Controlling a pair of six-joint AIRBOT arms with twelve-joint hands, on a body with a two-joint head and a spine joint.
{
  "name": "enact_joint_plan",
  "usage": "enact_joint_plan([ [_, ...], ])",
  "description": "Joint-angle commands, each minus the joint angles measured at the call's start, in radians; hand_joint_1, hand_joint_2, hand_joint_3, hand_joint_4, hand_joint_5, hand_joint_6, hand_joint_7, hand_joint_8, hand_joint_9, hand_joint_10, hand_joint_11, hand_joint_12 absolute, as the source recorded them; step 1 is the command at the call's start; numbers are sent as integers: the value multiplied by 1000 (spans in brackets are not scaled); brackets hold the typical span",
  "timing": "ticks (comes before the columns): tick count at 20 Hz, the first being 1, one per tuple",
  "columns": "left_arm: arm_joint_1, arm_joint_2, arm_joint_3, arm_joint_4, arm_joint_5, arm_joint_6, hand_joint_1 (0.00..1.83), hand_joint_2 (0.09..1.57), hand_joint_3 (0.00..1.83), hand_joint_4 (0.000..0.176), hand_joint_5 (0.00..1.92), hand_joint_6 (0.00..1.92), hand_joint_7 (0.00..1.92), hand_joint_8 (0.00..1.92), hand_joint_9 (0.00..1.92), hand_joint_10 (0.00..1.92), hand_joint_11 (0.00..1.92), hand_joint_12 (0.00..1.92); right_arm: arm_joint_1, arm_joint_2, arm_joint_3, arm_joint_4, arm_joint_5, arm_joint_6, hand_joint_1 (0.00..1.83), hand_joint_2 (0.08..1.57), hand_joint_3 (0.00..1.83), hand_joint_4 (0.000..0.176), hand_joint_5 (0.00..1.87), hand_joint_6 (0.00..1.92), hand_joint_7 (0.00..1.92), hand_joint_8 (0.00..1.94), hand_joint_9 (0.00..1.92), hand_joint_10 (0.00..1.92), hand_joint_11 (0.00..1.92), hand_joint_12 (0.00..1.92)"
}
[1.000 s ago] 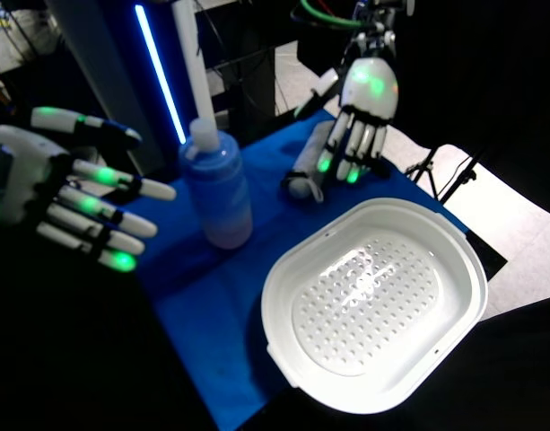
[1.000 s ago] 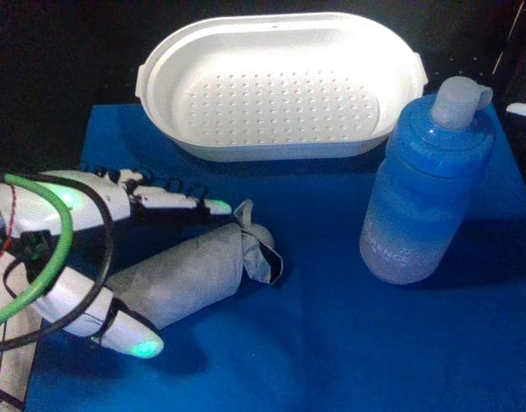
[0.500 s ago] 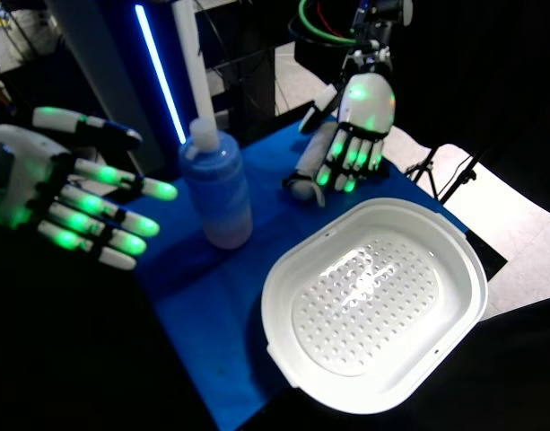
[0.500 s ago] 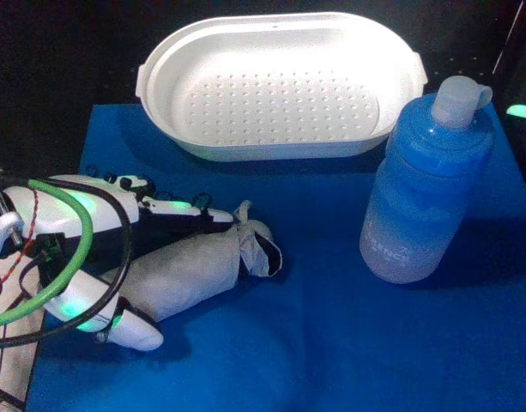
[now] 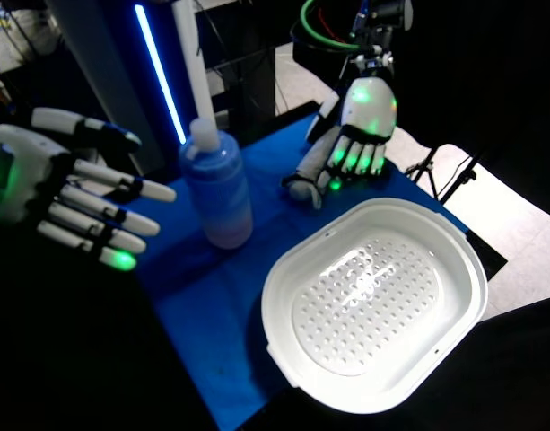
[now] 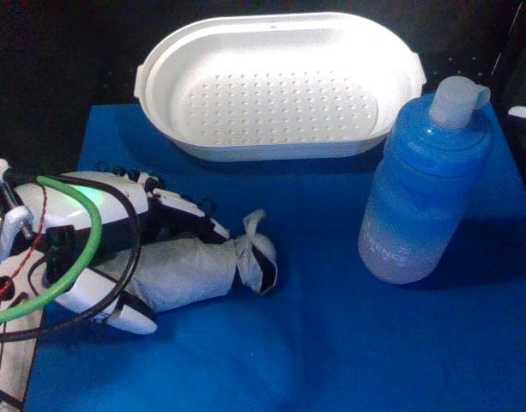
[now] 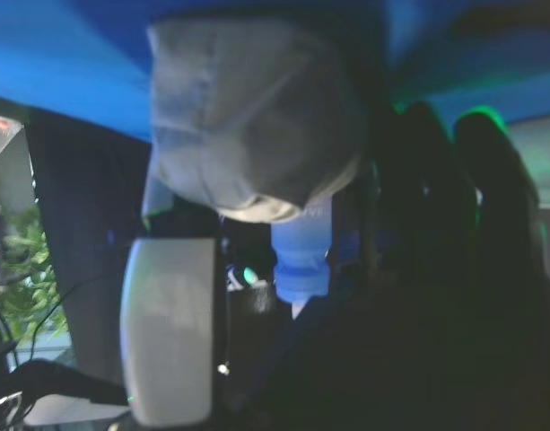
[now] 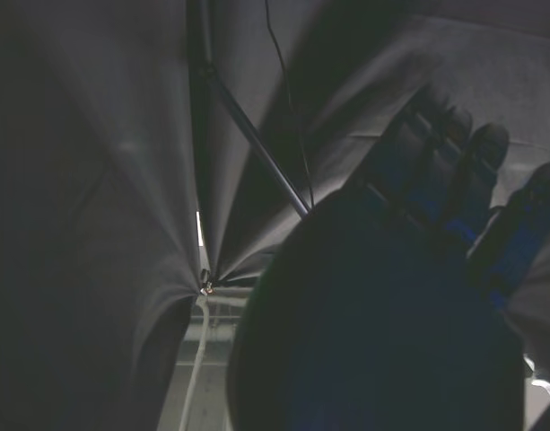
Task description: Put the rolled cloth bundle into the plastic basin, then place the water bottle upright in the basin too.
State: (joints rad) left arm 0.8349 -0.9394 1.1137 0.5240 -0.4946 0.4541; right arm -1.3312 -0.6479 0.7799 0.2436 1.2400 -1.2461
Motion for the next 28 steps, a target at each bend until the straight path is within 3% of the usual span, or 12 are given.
enact_joint_plan([
  [1, 0, -5, 5, 0, -22, 31, 1783, 1111, 0, 176, 716, 1921, 828, 1921, 1089, 1921, 1217, 1921, 9, 2, 4, 10, 121, 10, 98, 1338, 5, 87, 258, 0, 181, 0, 94, 0, 54, 0],
  [3, -1, 1, 5, -30, -44, 45, 1814, 1113, 0, 176, 762, 1921, 961, 1921, 1351, 1921, 1532, 1921, 8, 0, 3, 10, 121, 11, 100, 1349, 7, 96, 251, 0, 184, 1, 105, 4, 63, 4],
  [5, -1, 8, 3, -52, -63, 56, 1804, 1109, 0, 176, 795, 1921, 1105, 1921, 1501, 1921, 1637, 1921, 8, -1, 3, 10, 118, 11, 105, 1346, 3, 84, 252, 1, 189, 2, 108, 3, 71, 6],
  [7, -1, 24, -11, -97, -87, 101, 1766, 1133, 9, 176, 778, 1921, 1139, 1921, 1473, 1921, 1626, 1921, 8, -2, 3, 10, 116, 13, 95, 1345, 1, 87, 254, 1, 195, 3, 112, 3, 76, 6],
  [10, -8, 44, -19, -137, -145, 121, 1758, 1161, 9, 176, 711, 1921, 1101, 1921, 1407, 1921, 1540, 1921, 8, -3, 4, 9, 113, 13, 97, 1344, 0, 131, 246, 0, 181, 0, 94, 0, 64, 1],
  [13, -26, 76, -40, -158, -223, 127, 1718, 1175, 8, 176, 619, 1921, 969, 1921, 1352, 1921, 1541, 1921, 7, -5, 4, 8, 111, 13, 57, 1340, 0, 108, 237, 0, 200, 5, 106, 4, 70, 3],
  [15, -58, 102, -59, -160, -285, 132, 1424, 1206, 1, 176, 540, 1921, 907, 1921, 1269, 1921, 1472, 1921, 7, -5, 4, 8, 108, 13, 55, 1352, 4, 89, 241, 1, 217, 6, 117, 4, 84, 7],
  [16, -74, 109, -63, -160, -309, 134, 1465, 1209, 1, 176, 555, 1921, 928, 1921, 1263, 1921, 1452, 1921, 7, -5, 4, 8, 108, 13, 57, 1357, 5, 85, 243, 2, 220, 7, 113, 2, 78, 4],
  [18, -113, 114, -64, -160, -351, 134, 1191, 1154, 0, 176, 739, 1921, 1028, 1921, 1259, 1921, 1394, 1921, 7, -6, 4, 8, 107, 13, 52, 1367, 6, 75, 250, 3, 223, 4, 116, 2, 82, 5],
  [20, -167, 114, -64, -160, -370, 172, 1745, 1136, 0, 176, 699, 1921, 998, 1921, 1257, 1921, 1381, 1921, 7, -6, 4, 8, 105, 13, 35, 1386, 7, 81, 234, 2, 202, 0, 103, 1, 76, 2],
  [26, -257, 59, 7, -263, -338, 275, 1808, 1104, 0, 176, 572, 1921, 820, 1921, 1140, 1921, 1267, 1921, 7, -16, 10, 5, 105, 13, 64, 1393, 0, 74, 241, 2, 191, 1, 109, 2, 99, 11],
  [28, -288, 21, 42, -347, -289, 384, 1768, 1128, 5, 176, 603, 1921, 785, 1921, 1125, 1921, 1262, 1921, 7, -16, 12, 4, 103, 13, 59, 1391, 0, 72, 241, 1, 180, 0, 103, 0, 90, 4],
])
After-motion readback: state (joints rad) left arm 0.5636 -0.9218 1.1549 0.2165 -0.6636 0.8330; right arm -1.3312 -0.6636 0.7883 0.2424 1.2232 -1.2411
